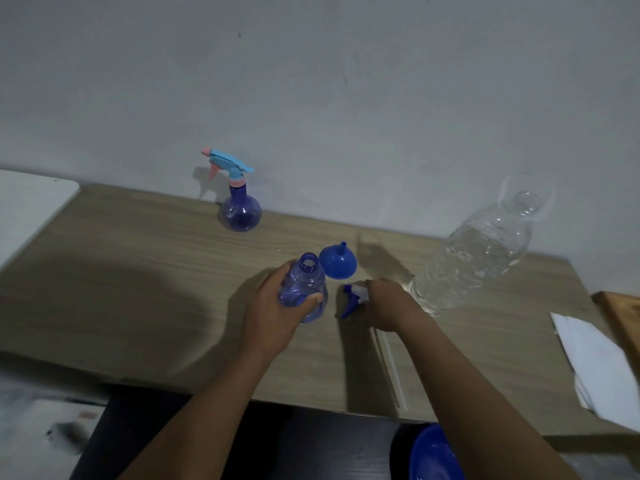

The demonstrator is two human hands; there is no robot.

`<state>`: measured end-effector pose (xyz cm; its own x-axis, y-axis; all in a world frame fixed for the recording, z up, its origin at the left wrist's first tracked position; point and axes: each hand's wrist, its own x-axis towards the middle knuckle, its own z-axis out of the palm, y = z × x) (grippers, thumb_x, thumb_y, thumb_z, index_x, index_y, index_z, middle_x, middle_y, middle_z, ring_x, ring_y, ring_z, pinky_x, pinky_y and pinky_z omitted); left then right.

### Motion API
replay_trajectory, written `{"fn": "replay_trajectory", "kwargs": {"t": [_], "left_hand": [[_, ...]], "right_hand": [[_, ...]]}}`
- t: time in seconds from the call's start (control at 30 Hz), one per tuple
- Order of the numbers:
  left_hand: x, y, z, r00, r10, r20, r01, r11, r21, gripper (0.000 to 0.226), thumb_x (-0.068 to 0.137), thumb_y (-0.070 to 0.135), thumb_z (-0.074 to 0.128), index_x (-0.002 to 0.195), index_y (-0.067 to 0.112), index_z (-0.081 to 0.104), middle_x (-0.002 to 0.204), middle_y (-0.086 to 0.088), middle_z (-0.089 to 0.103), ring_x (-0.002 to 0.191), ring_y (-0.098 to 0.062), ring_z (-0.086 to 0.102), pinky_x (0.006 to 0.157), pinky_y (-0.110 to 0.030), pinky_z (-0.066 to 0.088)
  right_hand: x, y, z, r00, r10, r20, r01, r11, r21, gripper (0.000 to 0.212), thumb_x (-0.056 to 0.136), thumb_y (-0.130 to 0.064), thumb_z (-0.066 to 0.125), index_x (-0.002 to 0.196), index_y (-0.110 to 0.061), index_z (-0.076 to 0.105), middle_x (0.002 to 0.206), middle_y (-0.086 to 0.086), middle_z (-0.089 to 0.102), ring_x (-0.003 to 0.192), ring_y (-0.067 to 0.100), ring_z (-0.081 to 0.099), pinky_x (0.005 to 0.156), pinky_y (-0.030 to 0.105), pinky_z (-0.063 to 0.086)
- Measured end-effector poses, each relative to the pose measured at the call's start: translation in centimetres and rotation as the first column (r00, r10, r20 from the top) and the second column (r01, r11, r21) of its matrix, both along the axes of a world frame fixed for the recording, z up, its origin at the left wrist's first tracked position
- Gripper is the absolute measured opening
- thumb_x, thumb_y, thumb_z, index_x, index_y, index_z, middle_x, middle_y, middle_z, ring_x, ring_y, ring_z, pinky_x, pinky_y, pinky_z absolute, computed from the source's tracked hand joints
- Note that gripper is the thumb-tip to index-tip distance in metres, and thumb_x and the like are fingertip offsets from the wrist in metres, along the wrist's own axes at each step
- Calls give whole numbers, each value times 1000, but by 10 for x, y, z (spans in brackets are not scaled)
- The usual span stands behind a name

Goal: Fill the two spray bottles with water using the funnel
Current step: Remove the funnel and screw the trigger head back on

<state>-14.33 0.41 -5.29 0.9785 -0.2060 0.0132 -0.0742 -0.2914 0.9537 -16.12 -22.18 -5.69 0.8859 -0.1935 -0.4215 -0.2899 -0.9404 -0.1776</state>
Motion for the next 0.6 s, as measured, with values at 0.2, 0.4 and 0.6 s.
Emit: {"fn": "replay_trajectory", "kwargs": {"t": [0.2,0.4,0.6], "left_hand": [[2,0,-4,1000,-7,-24,6,1000,-30,60,73,23,89,127,30,64,112,12,71,103,-6,67,86,-23,55],[2,1,-4,999,-17,-46,17,1000,5,60,75,27,87,130,28,63,114,10,70,103,-7,67,74,-9,52],[0,1,0,998,-16,-59,15,1000,-22,57,77,14,86,129,19,64,112,1,71,100,-12,68,70,-1,45]], "right_hand": [[-14,-3,-9,997,-16,71,14,1000,19,14,83,-23,56,94,-31,52,109,8,58,101,30,56,77,35,45],[-29,9,35,963,-50,267,23,995,101,23,93,-23,63,112,-10,64,111,10,57,104,25,54,80,34,48],[-37,10,112,731,-358,581,129,909,397,30,84,-21,77,112,-22,65,102,2,66,78,14,67,69,27,51]]}}
